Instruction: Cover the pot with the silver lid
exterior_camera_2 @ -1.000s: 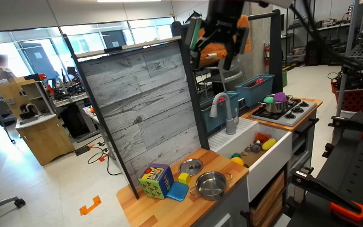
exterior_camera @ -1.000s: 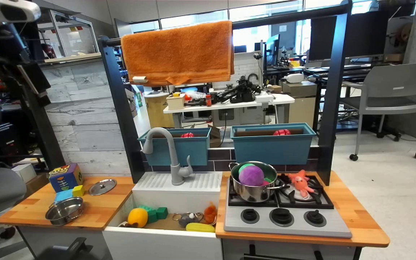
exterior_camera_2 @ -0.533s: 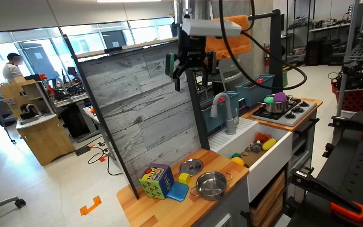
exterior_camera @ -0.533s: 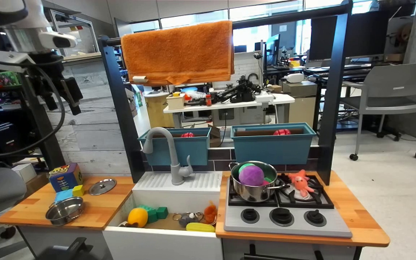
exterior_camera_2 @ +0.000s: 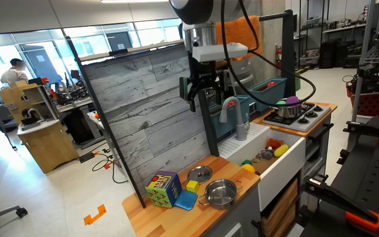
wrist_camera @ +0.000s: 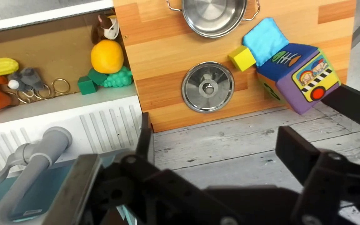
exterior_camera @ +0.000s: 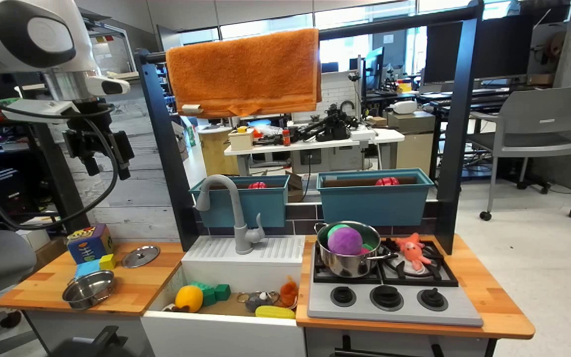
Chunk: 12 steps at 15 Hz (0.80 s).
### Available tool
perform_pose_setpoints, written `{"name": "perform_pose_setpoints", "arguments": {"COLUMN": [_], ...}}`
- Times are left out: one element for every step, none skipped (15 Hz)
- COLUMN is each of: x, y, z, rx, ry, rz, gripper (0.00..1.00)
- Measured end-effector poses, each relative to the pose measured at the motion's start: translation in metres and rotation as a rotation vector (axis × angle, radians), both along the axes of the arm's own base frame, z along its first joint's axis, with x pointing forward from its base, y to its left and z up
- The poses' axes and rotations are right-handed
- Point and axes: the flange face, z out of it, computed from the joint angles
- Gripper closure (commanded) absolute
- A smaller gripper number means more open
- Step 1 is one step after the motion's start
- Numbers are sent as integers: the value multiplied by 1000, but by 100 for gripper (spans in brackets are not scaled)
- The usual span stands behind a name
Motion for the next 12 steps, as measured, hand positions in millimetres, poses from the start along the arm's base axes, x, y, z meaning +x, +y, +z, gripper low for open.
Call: {"name": "perform_pose_setpoints", "arguments": {"x": [-1,-2,-4,-6,-9,-13,-16,-19,-22,-23,-24,-26], "y": [1,2,2,3,4,5,5,6,7,7,9,10], "z": [-6,-13,-20,-27,-36,-43,-51,-59,-65,-73,-81,-91], "rx": [0,-1,-2,-3,-6,-7,-11,-16,-20,-22,-23,-24], "ry": [1,0,-2,-3,-4,-4,-2,0,-2,-5,-8,-11], "rz": [2,3,5,11,18,25,34,45,52,57,60,63], "gripper": [0,0,0,0,0,0,0,0,0,0,0,0]}}
